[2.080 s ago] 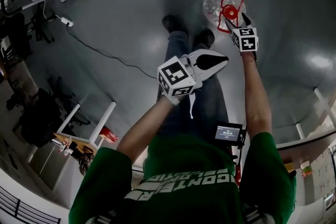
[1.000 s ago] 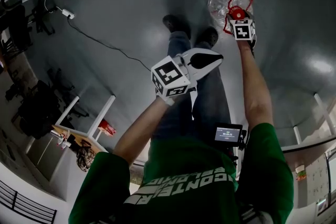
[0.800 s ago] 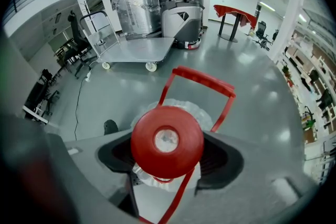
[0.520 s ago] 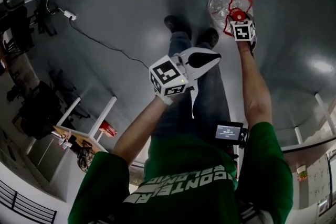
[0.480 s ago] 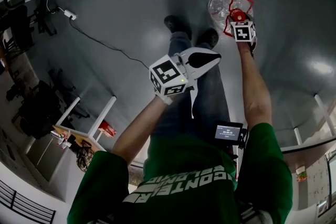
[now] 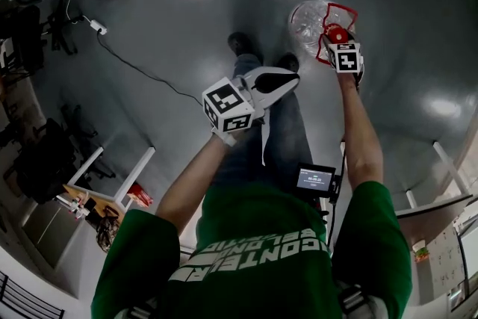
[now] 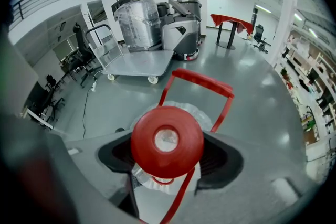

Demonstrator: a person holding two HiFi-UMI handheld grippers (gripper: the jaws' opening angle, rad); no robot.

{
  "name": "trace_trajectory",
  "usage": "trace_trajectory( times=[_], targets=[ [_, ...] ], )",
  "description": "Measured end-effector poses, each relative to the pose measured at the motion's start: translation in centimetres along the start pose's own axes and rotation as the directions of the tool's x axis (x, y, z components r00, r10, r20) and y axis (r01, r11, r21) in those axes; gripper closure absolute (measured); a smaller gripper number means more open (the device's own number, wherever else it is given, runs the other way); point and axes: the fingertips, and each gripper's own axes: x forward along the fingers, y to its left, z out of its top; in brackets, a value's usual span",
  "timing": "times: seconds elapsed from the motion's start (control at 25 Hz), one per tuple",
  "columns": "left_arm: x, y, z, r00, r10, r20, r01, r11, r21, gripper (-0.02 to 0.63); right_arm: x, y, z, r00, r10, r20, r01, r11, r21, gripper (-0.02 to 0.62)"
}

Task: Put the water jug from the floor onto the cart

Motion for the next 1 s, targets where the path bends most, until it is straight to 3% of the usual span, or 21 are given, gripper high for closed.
trace_trajectory(
  times=[0.56,1.0],
  targets=[
    [-4.7,-4.2,6.2,0.998,0.016,0.059,-0.021,0.996,0.088,0.597,-14.3,0.4,12.4,0.98,-0.003,0.199,0.021,0.996,-0.089,0.291],
    [-10.0,-7.0,10.1,0.991,0.037,0.126,-0.052,0.991,0.121,0.597,-23.9,4.5,21.1,0.953,0.055,0.297,-0.006,0.987,-0.162,0.291]
  ],
)
